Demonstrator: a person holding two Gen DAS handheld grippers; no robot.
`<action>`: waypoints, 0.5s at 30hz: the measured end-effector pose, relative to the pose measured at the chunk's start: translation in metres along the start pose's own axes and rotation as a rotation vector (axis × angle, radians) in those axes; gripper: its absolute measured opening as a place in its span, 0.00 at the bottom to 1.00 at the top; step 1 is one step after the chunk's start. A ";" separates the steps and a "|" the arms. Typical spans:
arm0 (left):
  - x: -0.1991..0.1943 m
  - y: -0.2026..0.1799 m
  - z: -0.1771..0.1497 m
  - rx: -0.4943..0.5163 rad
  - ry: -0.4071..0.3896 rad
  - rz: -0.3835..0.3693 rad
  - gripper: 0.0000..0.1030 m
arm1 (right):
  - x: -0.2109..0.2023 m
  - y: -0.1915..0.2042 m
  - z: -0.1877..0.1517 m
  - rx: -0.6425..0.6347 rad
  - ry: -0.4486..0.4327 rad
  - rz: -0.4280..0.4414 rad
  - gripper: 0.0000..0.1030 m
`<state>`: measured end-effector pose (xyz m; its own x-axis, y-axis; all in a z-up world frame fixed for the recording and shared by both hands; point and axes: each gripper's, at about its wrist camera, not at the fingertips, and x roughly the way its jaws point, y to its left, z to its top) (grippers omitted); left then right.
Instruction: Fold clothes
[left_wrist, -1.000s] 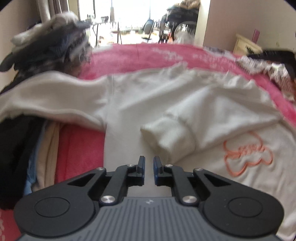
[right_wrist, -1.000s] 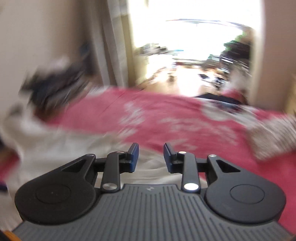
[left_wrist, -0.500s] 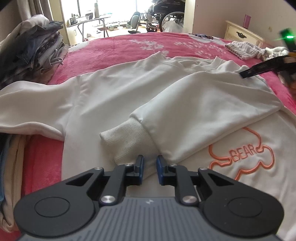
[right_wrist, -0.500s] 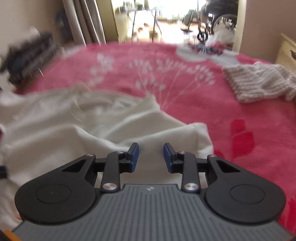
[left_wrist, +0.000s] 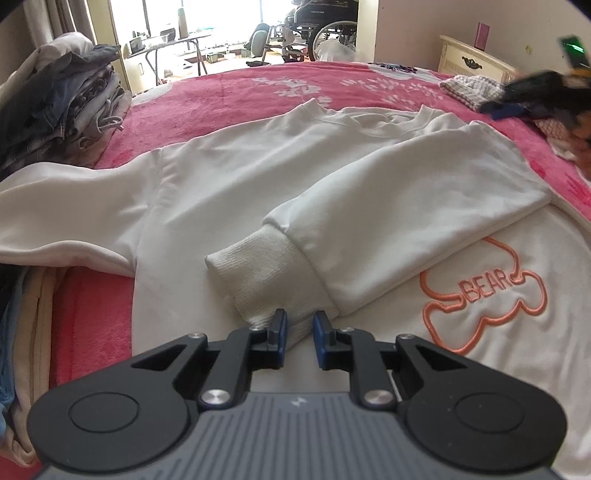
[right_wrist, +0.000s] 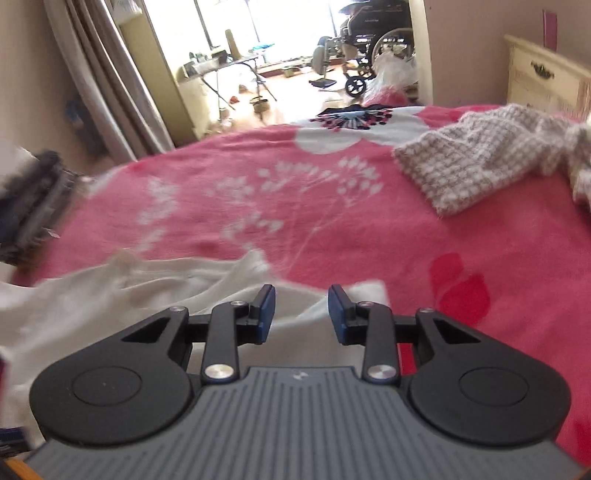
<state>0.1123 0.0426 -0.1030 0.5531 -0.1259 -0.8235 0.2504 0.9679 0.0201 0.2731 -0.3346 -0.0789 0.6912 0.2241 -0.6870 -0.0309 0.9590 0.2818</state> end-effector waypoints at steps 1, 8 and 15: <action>0.000 0.002 0.000 -0.007 0.000 -0.004 0.19 | -0.008 -0.002 -0.005 0.012 0.022 0.021 0.30; 0.002 0.016 0.006 -0.077 0.025 -0.042 0.21 | -0.009 -0.051 -0.038 0.141 0.142 -0.105 0.31; -0.016 0.033 0.010 -0.148 0.002 0.003 0.29 | -0.059 -0.046 -0.034 0.243 0.019 -0.084 0.31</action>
<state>0.1197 0.0748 -0.0832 0.5520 -0.1226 -0.8248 0.1291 0.9898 -0.0607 0.2093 -0.3863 -0.0737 0.6706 0.1509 -0.7263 0.2023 0.9048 0.3748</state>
